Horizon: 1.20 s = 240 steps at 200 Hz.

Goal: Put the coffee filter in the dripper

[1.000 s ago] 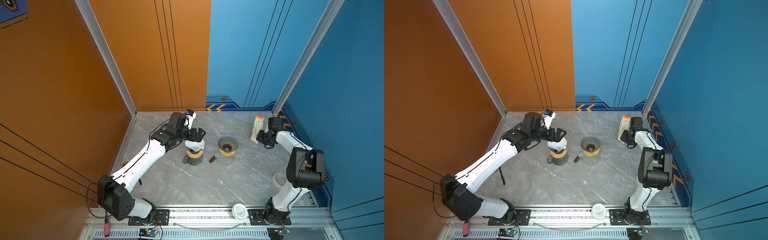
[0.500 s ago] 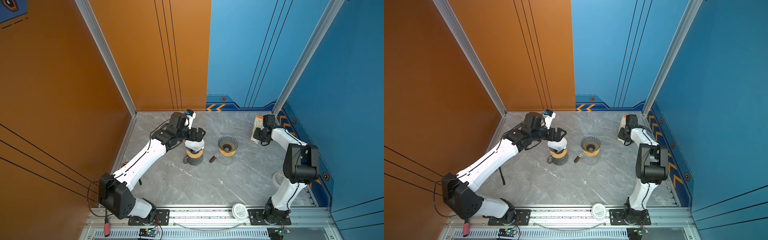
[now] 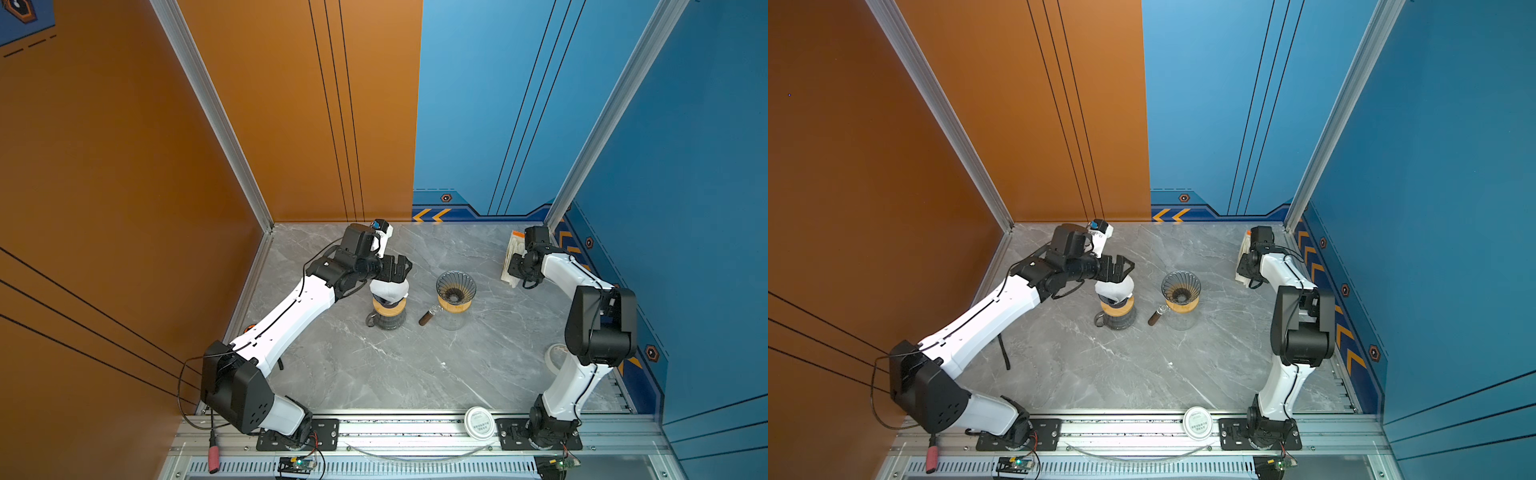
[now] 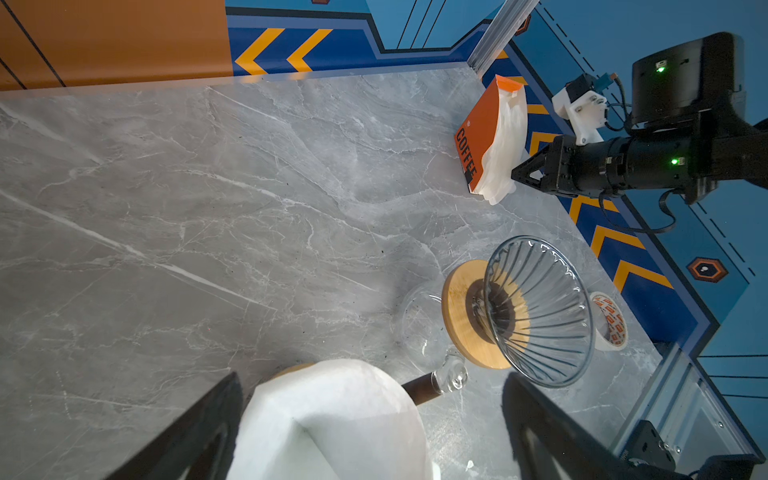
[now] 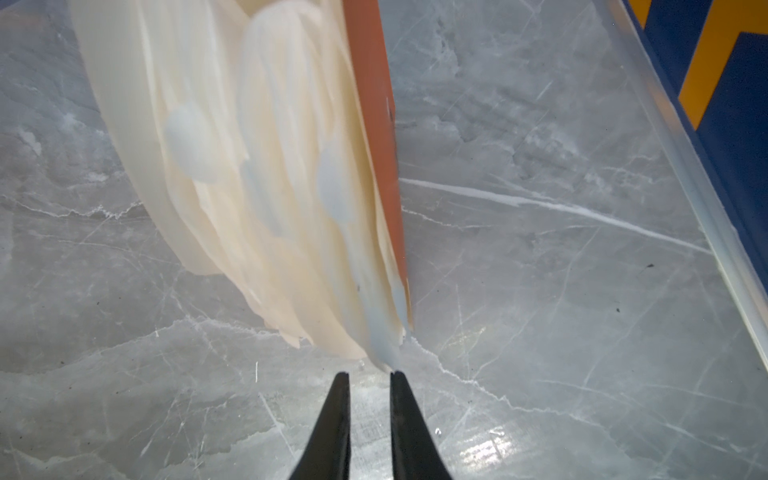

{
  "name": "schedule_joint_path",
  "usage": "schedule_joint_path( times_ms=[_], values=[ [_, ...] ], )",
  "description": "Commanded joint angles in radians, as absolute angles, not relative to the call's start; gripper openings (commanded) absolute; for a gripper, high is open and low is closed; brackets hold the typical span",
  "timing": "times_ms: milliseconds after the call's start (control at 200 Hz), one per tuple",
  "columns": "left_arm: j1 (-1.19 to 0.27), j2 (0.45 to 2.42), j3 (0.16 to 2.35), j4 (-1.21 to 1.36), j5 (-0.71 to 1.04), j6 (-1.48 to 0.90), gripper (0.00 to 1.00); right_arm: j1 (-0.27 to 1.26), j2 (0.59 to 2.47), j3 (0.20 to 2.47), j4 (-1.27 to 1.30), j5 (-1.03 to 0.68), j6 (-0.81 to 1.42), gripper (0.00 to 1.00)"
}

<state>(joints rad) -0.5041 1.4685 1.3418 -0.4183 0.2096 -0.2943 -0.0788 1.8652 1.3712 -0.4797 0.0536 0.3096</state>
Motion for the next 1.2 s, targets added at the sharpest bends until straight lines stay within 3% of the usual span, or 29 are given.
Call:
schedule_joint_path(
  times_ms=[0, 486, 801, 1197],
  values=[
    [-0.498, 1.479, 1.372, -0.431, 0.212, -0.307, 0.98, -0.085, 1.904, 1.413, -0.531, 0.035, 0.286, 0.16],
    [-0.498, 1.488, 1.379, -0.440, 0.219, -0.310, 0.98, -0.080, 1.942, 1.428, -0.547, 0.043, 0.296, 0.12],
    [-0.498, 1.491, 1.381, -0.445, 0.223, -0.311, 0.98, -0.081, 1.939, 1.430, -0.550, 0.065, 0.308, 0.00],
    [-0.501, 1.501, 1.384, -0.445, 0.232, -0.315, 0.98, -0.084, 1.853, 1.458, -0.638, 0.018, 0.321, 0.00]
  ],
)
